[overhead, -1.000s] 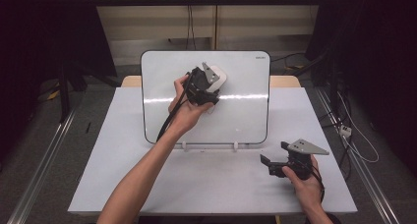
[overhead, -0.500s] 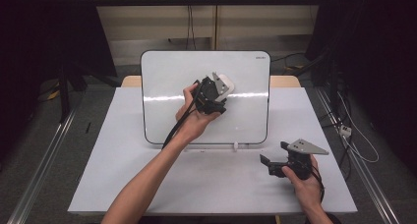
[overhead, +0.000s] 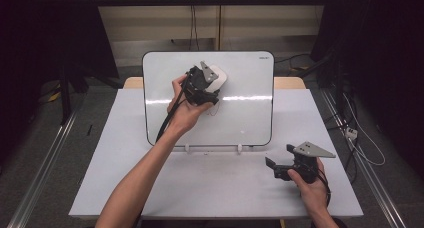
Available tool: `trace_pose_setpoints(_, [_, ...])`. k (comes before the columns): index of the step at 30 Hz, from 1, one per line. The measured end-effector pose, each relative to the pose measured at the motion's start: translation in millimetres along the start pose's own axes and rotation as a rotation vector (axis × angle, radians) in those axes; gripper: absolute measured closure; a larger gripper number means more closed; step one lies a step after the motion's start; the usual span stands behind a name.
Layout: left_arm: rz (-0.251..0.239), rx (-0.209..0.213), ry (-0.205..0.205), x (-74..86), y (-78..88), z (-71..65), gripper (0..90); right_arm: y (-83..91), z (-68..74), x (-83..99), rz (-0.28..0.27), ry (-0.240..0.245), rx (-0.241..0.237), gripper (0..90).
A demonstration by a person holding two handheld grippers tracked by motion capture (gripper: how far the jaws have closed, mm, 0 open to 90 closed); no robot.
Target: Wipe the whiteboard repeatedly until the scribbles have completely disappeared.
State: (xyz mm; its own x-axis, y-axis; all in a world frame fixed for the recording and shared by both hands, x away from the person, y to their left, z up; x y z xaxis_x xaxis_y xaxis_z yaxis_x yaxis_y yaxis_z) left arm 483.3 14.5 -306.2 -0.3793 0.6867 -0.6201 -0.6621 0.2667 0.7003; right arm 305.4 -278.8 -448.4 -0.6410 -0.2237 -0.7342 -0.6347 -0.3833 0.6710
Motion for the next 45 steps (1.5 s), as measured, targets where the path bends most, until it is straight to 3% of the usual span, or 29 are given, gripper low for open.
trace_pose_setpoints(9, [-0.009, 0.004, 0.079, 1.4, 6.8, 27.9, 30.1, -0.9, -0.3, -0.2, 0.0, 0.004, -0.001, 6.4])
trace_pose_setpoints(16, [0.009, -0.023, 0.074, -6.9, 3.9, 22.7, 29.4, -0.6, 0.7, -0.4, 0.001, 0.003, -0.002, 6.3])
trace_pose_setpoints(21, [0.011, -0.015, 0.01, -5.2, -0.4, 4.4, 29.6, -1.8, 0.6, -1.0, 0.0, 0.009, -0.002, 6.4])
trace_pose_setpoints(28, [0.012, -0.004, -0.079, 3.7, -11.9, -39.8, 29.5, -0.7, 1.0, -0.6, -0.001, 0.008, -0.002, 6.3])
trace_pose_setpoints(32, [0.014, 0.03, -0.08, 11.2, -15.0, -52.5, 29.6, -0.5, 1.1, -0.5, -0.002, 0.007, -0.002, 6.4])
trace_pose_setpoints(41, [0.025, 0.04, -0.136, 24.0, -20.8, -82.1, 29.5, -2.7, 2.4, -1.4, 0.005, 0.015, -0.003, 6.4])
trace_pose_setpoints(45, [0.002, 0.038, -0.141, 27.9, -21.0, -82.7, 29.6, -2.3, 1.6, -1.0, 0.005, 0.009, -0.002, 6.4])
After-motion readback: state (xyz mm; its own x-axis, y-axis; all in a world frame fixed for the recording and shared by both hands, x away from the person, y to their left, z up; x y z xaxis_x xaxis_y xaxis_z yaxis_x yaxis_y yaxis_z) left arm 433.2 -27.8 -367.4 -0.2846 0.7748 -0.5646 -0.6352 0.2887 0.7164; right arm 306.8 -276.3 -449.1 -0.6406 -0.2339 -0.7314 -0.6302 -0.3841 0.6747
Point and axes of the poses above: each handheld gripper's, and its own axes: y roughly backward along the jaws, x roughly out of its underside, z roughly to its left, the point moved 1 cm from there along -y, roughly forward along the jaws, and after that the axes turned 14 degrees about z, right-handed, at the moved point
